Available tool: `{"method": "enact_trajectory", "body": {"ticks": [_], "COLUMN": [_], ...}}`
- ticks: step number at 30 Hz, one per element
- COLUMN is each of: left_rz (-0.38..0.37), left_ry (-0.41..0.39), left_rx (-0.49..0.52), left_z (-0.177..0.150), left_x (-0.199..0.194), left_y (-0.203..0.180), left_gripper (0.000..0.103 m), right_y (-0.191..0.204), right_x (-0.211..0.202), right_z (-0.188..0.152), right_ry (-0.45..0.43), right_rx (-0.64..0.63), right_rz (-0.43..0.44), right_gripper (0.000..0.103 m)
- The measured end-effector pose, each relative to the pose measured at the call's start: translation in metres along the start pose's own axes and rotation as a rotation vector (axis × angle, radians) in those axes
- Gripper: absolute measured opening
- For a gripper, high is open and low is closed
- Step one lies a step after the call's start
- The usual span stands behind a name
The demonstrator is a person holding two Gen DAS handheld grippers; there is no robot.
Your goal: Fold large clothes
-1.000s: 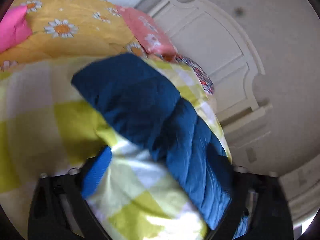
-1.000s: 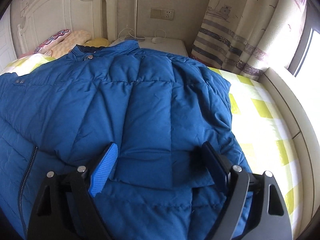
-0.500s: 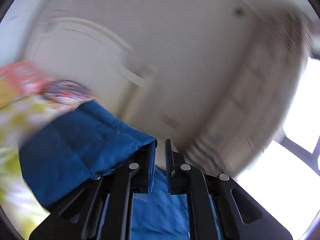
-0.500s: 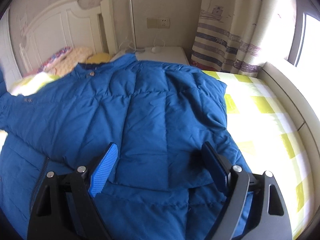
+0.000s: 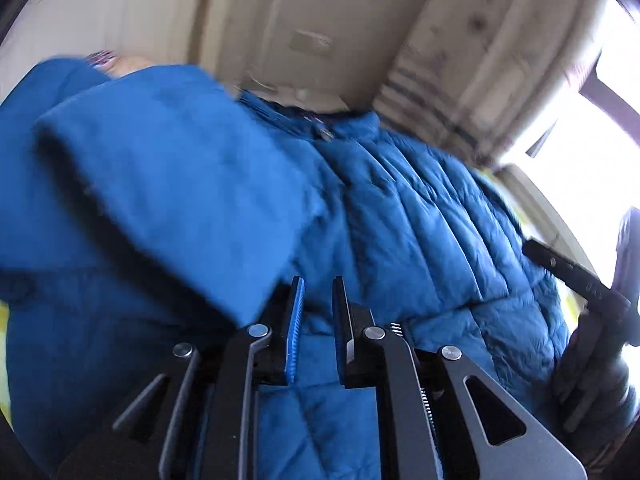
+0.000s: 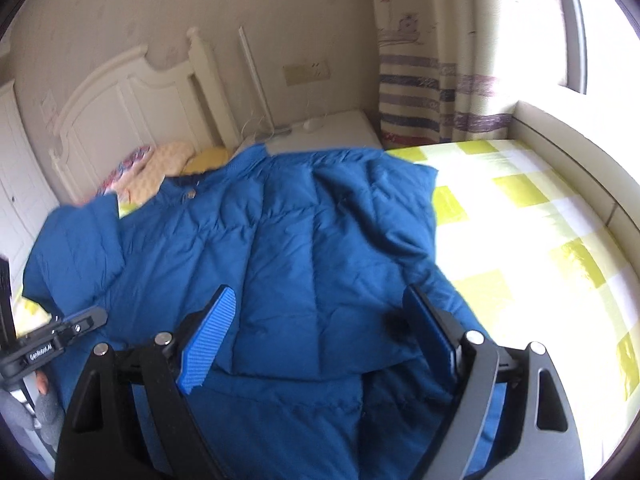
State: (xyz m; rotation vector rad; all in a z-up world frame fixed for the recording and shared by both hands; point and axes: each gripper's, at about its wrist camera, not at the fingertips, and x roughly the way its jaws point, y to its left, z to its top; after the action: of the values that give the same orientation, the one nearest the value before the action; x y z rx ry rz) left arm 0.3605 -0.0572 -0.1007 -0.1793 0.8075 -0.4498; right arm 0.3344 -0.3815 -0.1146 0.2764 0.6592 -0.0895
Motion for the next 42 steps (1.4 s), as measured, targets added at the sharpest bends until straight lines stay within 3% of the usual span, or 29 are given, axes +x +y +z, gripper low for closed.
{"method": "enact_trajectory", "body": {"ticks": [3, 6, 11, 15, 16, 17, 21, 23, 25, 28, 29, 31, 32, 34, 36, 37, 38, 40, 42], "left_rz": [0.021, 0.050, 0.042, 0.025, 0.021, 0.017, 0.015, -0.002, -0.005, 0.098, 0.122, 0.152, 0.174, 0.193, 0.203, 0.200, 0.194, 0.153, 0.174], "left_ry": [-0.075, -0.125, -0.090, -0.063, -0.059, -0.053, -0.056, -0.120, -0.284, -0.479, -0.496, -0.509, -0.510, -0.517, -0.542, -0.555, -0.581, -0.643, -0.679], "left_rx": [-0.043, -0.038, -0.048, -0.030, -0.023, -0.015, 0.005, 0.023, 0.026, -0.077, -0.140, -0.269, -0.325, -0.398, -0.463, -0.486, -0.530, -0.617, -0.693], "left_z": [-0.002, 0.005, 0.009, 0.010, 0.010, 0.010, 0.009, 0.009, 0.008, 0.005, 0.005, 0.004, 0.004, 0.002, -0.002, -0.004, -0.007, -0.017, -0.024], "left_x": [-0.016, -0.015, -0.011, -0.004, 0.000, 0.002, 0.002, -0.010, -0.039, -0.072, -0.077, -0.081, -0.082, -0.087, -0.094, -0.097, -0.102, -0.110, -0.115], "left_y": [0.007, 0.005, 0.005, 0.002, -0.001, -0.003, -0.006, -0.010, -0.010, 0.011, 0.022, 0.047, 0.059, 0.074, 0.087, 0.090, 0.099, 0.113, 0.122], "left_gripper": [0.010, 0.010, 0.010, 0.012, 0.013, 0.014, 0.014, 0.014, 0.014, 0.016, 0.020, 0.023, 0.024, 0.024, 0.029, 0.038, 0.063, 0.093, 0.095], "right_y": [0.011, 0.033, 0.086, 0.082, 0.075, 0.068, 0.075, 0.081, 0.089, 0.109, 0.121, 0.142, 0.148, 0.144, 0.137, 0.143, 0.152, 0.181, 0.211], "right_x": [-0.006, -0.003, 0.030, 0.081, 0.106, 0.138, 0.147, 0.133, 0.112, 0.105, 0.108, 0.124, 0.127, 0.125, 0.111, 0.090, 0.072, 0.041, 0.023], "right_z": [0.001, 0.010, 0.051, 0.084, 0.085, 0.078, 0.081, 0.086, 0.089, 0.076, 0.065, 0.039, 0.033, 0.038, 0.045, 0.046, 0.047, 0.038, 0.022], "right_ry": [-0.029, -0.004, 0.043, 0.040, 0.102, 0.236, 0.298, 0.247, 0.143, 0.148, 0.174, 0.244, 0.225, 0.240, 0.225, 0.162, 0.106, 0.035, 0.013], "right_rx": [-0.046, -0.107, -0.283, -0.226, -0.194, -0.186, -0.208, -0.194, -0.164, -0.167, -0.213, -0.359, -0.402, -0.369, -0.287, -0.270, -0.289, -0.395, -0.523], "right_rz": [-0.057, -0.063, -0.094, -0.162, -0.169, -0.153, -0.179, -0.179, -0.148, -0.057, -0.030, -0.068, -0.094, -0.090, -0.123, -0.096, -0.034, 0.075, 0.169], "right_gripper": [0.085, 0.084, 0.085, 0.085, 0.085, 0.089, 0.091, 0.090, 0.091, 0.091, 0.092, 0.098, 0.099, 0.100, 0.094, 0.093, 0.093, 0.093, 0.093]}}
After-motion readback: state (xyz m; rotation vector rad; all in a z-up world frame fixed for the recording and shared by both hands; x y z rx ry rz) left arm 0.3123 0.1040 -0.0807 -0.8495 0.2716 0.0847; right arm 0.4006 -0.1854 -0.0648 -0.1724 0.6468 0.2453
